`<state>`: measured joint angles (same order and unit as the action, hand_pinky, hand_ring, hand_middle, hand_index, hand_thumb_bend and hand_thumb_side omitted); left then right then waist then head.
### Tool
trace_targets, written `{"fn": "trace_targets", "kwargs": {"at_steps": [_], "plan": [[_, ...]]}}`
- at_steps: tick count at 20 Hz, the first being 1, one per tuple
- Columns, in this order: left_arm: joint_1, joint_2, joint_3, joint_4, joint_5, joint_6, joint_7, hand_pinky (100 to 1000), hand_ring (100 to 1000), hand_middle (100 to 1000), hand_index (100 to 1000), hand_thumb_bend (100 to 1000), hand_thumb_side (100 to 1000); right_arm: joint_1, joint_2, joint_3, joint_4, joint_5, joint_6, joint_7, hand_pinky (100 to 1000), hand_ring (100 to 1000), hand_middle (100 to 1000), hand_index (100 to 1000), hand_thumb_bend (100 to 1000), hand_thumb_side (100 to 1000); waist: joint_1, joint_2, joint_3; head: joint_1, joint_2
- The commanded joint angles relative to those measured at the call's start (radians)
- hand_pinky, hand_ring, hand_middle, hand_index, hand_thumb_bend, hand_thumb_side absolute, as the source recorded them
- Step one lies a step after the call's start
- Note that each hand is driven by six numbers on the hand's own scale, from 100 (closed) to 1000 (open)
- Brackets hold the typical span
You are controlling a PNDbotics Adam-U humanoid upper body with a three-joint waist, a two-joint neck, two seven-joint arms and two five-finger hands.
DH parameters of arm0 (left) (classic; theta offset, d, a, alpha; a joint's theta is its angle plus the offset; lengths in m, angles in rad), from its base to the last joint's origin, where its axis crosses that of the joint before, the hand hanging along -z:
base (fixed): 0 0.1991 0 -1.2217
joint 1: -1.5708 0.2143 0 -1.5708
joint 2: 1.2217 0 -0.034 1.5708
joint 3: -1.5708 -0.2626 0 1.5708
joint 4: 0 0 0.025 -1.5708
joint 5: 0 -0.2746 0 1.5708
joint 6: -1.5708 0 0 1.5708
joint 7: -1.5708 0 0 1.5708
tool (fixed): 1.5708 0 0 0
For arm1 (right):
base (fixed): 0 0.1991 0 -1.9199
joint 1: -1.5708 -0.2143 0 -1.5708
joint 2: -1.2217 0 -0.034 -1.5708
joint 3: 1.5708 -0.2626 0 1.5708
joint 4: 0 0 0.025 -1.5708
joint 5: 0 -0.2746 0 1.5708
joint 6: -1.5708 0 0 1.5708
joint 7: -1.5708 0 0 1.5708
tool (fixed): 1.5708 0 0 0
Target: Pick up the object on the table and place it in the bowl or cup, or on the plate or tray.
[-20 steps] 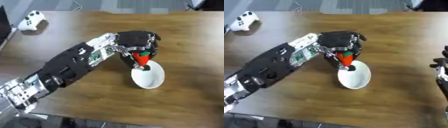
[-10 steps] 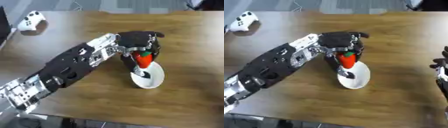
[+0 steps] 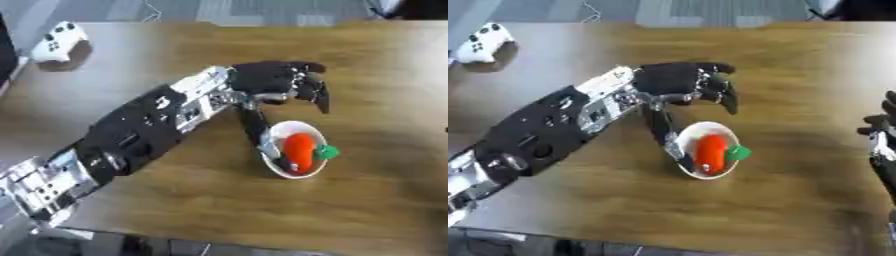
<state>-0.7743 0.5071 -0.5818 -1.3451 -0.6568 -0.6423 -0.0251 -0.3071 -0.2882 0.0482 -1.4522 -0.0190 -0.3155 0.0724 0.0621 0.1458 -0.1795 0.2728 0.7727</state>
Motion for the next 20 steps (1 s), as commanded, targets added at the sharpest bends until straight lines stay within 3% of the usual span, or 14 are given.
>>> {"fn": "trace_targets", "kwargs": {"at_steps": [1,5,9,16,19,20], "plan": [[-0.022,0.004,0.018,-0.007,-0.001,-0.002,0.006,1000,695,763,854,740,827,-0.004,-0.019,-0.003,-0.025,0.003,0.0,-0.002,670,1000,978,633,100,389,-0.005,-0.018,0.0,-0.008,-0.003],[-0.024,0.022,0.033,-0.028,-0.014,0.008,0.02,1000,538,624,739,671,779,-0.007,-0.017,-0.003,-0.021,0.004,0.0,-0.003,670,1000,977,633,100,389,-0.006,-0.018,0.004,-0.007,-0.003],[0.007,0.077,0.069,-0.073,0.043,0.079,0.057,1000,515,589,712,619,722,-0.004,-0.019,-0.006,-0.018,0.006,0.0,-0.006,669,1000,977,633,100,389,-0.006,-0.023,0.017,-0.014,-0.003],[0.123,0.155,0.119,-0.236,0.507,0.308,0.048,1000,583,612,703,699,745,0.002,-0.012,-0.008,-0.018,0.01,0.004,-0.013,672,1000,985,637,100,387,-0.014,-0.038,0.057,-0.035,-0.003],[0.164,0.174,0.147,-0.303,0.642,0.364,0.051,1000,606,626,711,730,775,0.002,-0.006,-0.006,-0.015,0.018,0.008,-0.011,694,1000,1000,644,100,418,-0.022,-0.049,0.078,-0.035,-0.003],[0.178,0.177,0.158,-0.321,0.677,0.376,0.056,1000,651,651,723,732,801,0.002,-0.003,-0.004,-0.013,0.023,0.009,-0.008,749,1000,1000,678,100,429,-0.024,-0.053,0.086,-0.035,-0.003]]}}
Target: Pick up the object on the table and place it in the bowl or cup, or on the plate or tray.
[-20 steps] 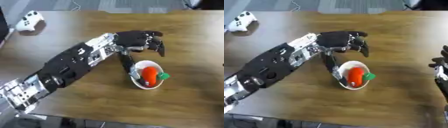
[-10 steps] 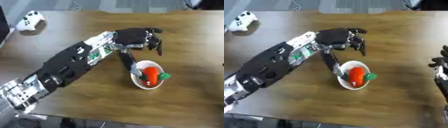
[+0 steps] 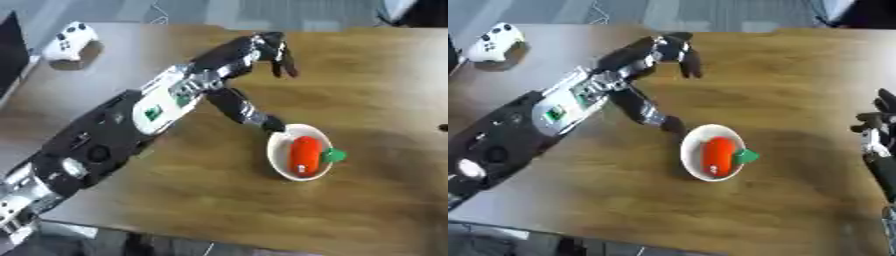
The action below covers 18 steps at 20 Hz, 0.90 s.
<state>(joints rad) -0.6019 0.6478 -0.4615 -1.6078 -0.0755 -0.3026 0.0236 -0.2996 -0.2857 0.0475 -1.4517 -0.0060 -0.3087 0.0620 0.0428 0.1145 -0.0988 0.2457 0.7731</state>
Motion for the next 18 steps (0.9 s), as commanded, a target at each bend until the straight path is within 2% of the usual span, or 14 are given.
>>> {"fn": "trace_targets", "kwargs": {"at_steps": [1,4,11,15,18], "plan": [[0.02,0.037,0.047,-0.074,0.126,0.048,0.014,1000,655,654,724,732,804,-0.006,-0.003,-0.002,-0.012,0.014,0.005,0.006,749,1000,1000,678,100,430,-0.007,-0.025,0.012,-0.009,-0.005],[0.075,0.019,0.081,-0.105,0.191,0.075,0.045,1000,674,670,736,705,826,-0.009,0.011,0.003,-0.01,0.028,0.008,0.016,803,1000,1000,697,100,435,-0.012,-0.034,0.036,-0.013,-0.019],[0.254,-0.073,0.172,-0.151,0.253,0.107,0.191,1000,617,638,722,659,792,-0.026,0.078,0.017,-0.028,0.062,0.015,0.032,800,1000,1000,703,100,443,-0.016,-0.042,0.089,-0.036,-0.057],[0.347,-0.153,0.197,-0.161,0.271,0.119,0.27,1000,606,627,712,552,748,-0.026,0.126,0.033,-0.037,0.091,0.026,0.046,815,1000,1000,730,100,451,-0.018,-0.04,0.12,-0.052,-0.075],[0.398,-0.207,0.202,-0.152,0.275,0.115,0.296,1000,620,632,715,512,760,-0.02,0.153,0.043,-0.042,0.103,0.034,0.056,841,1000,1000,735,100,446,-0.02,-0.038,0.136,-0.059,-0.082]]}}
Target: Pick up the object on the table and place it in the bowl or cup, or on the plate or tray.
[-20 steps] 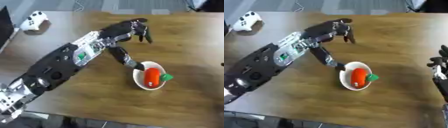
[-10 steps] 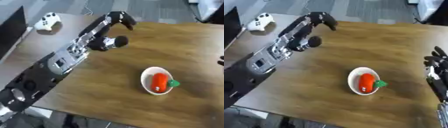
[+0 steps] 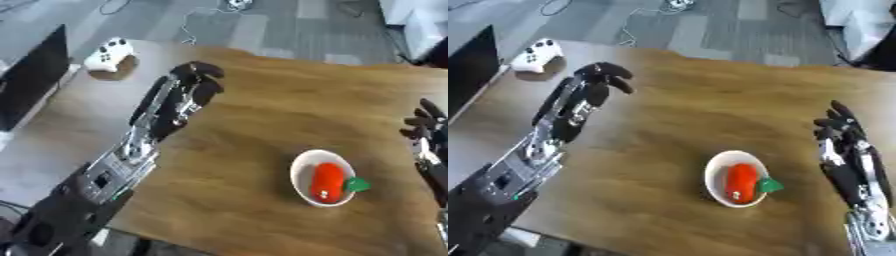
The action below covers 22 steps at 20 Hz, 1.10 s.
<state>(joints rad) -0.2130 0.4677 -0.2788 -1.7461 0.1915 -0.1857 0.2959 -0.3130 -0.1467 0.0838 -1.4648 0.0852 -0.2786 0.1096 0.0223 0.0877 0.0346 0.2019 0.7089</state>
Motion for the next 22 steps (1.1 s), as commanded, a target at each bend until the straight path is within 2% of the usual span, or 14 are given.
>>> {"fn": "trace_targets", "kwargs": {"at_steps": [1,7,11,16,22], "plan": [[0.03,-0.052,0.02,-0.006,0.007,-0.005,0.029,1000,624,632,714,506,763,-0.002,0.02,0.01,-0.03,0.011,0.006,0.011,843,1000,1000,735,100,445,-0.001,-0.01,0.008,-0.018,-0.021],[0.109,-0.183,0.021,0.066,-0.023,-0.048,0.041,1000,666,647,720,481,791,0.035,0.033,0.023,-0.037,-0.019,0.01,0.008,891,1000,1000,739,100,439,-0.011,-0.009,0.018,-0.04,-0.03],[0.114,-0.245,0.049,0.107,-0.056,-0.085,0.049,1000,673,653,720,475,803,0.066,0.05,0.029,-0.049,-0.044,0.013,0.013,912,1000,1000,741,100,440,-0.016,-0.014,0.021,-0.052,-0.034],[0.107,-0.276,0.057,0.129,-0.079,-0.106,0.046,1000,683,660,723,446,809,0.075,0.061,0.028,-0.062,-0.051,0.016,0.019,912,1000,1000,752,100,444,-0.021,-0.02,0.022,-0.057,-0.046],[0.109,-0.283,0.049,0.134,-0.094,-0.107,0.028,1000,710,680,732,417,826,0.077,0.065,0.031,-0.063,-0.053,0.017,0.023,911,1000,1000,785,100,436,-0.025,-0.027,0.016,-0.055,-0.043]]}}
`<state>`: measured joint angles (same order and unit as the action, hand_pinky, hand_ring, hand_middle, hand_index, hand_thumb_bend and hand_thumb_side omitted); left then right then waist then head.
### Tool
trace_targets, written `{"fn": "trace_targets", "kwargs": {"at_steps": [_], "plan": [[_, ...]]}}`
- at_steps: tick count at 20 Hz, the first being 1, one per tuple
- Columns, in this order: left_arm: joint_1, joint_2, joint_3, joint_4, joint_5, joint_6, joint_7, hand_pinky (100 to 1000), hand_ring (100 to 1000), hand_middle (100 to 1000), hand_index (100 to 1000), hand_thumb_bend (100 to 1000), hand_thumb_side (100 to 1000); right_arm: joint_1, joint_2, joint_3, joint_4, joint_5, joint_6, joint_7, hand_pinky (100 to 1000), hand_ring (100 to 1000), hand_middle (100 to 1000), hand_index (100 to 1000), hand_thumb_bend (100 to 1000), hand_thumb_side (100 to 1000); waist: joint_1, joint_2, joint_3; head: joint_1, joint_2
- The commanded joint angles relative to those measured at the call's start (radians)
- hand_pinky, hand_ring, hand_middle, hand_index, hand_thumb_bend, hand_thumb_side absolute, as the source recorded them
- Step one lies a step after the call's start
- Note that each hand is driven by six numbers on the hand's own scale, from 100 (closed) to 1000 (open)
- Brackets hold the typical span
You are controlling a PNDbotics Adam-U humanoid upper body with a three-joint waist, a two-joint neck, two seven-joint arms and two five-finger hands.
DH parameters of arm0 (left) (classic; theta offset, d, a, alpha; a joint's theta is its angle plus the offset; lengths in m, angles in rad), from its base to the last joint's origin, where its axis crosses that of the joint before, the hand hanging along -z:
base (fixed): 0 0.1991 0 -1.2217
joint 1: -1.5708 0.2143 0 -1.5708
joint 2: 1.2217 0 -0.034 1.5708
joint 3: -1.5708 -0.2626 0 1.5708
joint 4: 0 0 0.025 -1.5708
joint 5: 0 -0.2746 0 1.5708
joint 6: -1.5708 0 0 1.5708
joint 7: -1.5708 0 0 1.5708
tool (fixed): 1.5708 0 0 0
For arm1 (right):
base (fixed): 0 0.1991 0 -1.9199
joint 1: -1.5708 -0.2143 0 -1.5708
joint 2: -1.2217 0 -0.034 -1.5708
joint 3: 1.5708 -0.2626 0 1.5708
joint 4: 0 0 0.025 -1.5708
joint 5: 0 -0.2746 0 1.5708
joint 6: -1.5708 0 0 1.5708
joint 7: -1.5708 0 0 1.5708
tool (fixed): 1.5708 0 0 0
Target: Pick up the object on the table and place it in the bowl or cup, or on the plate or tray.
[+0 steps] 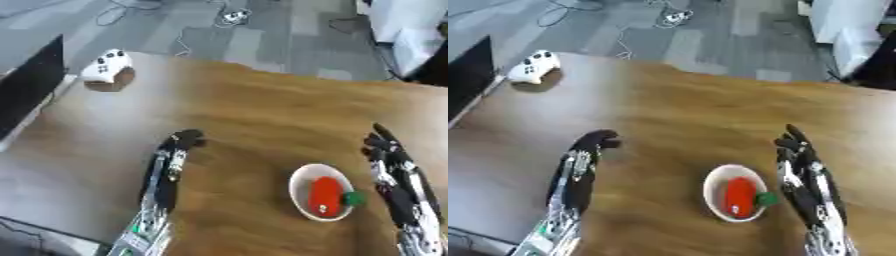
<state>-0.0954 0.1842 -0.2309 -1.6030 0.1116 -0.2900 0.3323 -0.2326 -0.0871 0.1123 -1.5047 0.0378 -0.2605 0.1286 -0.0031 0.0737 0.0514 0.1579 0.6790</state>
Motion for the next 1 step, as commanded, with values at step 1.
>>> {"fn": "trace_targets", "kwargs": {"at_steps": [1], "plan": [[-0.008,0.0,0.0,-0.01,-0.016,-0.002,-0.011,1000,719,684,734,420,835,-0.003,0.006,0.004,-0.023,-0.006,-0.001,0.006,911,1000,1000,786,100,442,0.0,-0.014,-0.001,-0.01,-0.012]]}}
